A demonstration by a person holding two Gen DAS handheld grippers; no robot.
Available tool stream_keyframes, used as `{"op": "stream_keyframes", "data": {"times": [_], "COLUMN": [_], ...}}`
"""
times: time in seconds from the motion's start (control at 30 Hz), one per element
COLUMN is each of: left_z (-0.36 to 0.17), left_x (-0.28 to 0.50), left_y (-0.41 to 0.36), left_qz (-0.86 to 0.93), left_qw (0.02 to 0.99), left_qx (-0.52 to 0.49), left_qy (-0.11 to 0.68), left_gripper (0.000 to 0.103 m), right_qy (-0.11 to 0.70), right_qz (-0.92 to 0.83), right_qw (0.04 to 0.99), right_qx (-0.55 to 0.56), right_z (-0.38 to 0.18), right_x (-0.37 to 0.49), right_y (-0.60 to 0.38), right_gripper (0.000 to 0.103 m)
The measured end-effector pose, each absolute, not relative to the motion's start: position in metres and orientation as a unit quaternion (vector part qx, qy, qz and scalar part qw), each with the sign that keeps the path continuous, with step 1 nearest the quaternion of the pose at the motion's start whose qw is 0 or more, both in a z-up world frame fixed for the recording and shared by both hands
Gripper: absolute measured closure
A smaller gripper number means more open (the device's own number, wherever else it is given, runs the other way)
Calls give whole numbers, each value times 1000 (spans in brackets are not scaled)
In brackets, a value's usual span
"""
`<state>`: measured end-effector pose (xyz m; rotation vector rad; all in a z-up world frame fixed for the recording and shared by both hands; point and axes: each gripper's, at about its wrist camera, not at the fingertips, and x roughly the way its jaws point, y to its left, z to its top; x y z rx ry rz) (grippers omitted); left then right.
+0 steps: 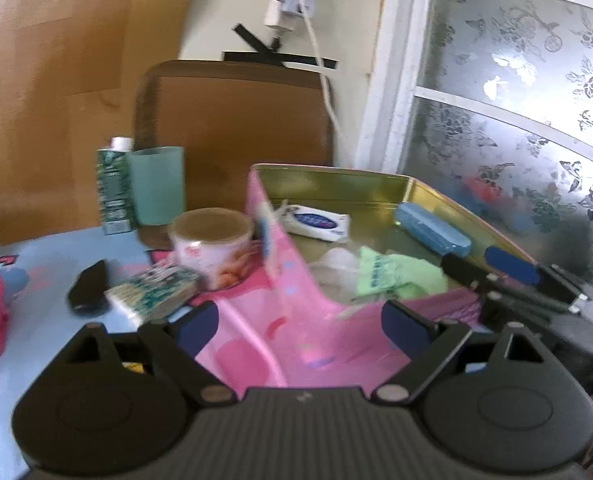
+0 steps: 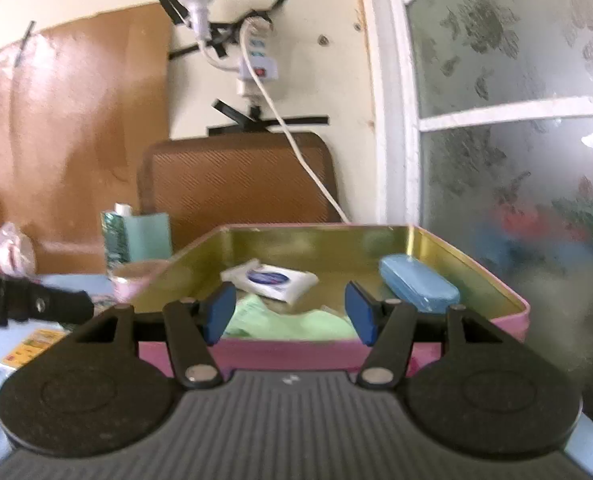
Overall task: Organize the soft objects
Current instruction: 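Withdraw the right gripper from the tin back over the table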
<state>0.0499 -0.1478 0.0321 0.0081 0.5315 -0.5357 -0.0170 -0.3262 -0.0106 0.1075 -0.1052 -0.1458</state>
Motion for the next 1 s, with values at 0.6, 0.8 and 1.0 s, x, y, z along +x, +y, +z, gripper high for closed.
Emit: {"op": "stream_keyframes", "data": {"times": [0.6, 0.8, 1.0], "left_z": [-17, -19, -18], "left_x": [71, 75, 73], "left_y": [-7, 6, -1], "left_qz": [-106, -116, -120], "left_qw": [942, 939, 944], "left_qx": [-92, -133, -114], "left_qy": [304, 297, 285], "left_gripper": [11, 10, 7], "right_qy": [-2, 36, 91], "right_qz": [86, 116, 137], "right_qw": [996, 992, 986], "right_qx": [-15, -42, -40], "right_z": [-14, -19, -20], "right_x": [2, 19, 37], "right_y": [-224, -199, -188], "right_gripper": [40, 40, 40]}}
